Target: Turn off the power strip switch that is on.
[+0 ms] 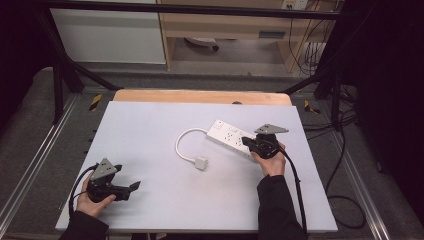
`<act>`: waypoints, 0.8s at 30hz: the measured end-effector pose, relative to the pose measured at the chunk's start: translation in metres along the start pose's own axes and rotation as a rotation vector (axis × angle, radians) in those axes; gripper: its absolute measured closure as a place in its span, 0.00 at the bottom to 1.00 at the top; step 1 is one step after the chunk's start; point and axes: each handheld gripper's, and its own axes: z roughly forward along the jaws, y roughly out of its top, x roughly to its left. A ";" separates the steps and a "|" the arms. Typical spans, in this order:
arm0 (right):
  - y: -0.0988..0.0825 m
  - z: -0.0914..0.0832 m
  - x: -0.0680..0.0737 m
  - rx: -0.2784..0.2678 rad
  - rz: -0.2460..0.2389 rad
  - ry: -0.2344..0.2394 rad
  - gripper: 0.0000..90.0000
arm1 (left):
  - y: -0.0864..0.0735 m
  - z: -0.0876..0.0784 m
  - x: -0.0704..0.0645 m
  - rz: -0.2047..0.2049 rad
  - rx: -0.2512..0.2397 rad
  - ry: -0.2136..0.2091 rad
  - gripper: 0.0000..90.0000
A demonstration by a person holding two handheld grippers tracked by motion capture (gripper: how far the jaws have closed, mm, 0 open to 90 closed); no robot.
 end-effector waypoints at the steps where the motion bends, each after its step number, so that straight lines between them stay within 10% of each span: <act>1: 0.000 0.000 0.000 0.000 0.000 0.000 1.00 | 0.000 0.000 0.000 0.000 0.000 0.000 0.07; 24: 0.019 0.032 -0.003 0.005 -0.003 -0.026 1.00 | -0.001 0.000 0.001 0.001 0.003 0.003 0.07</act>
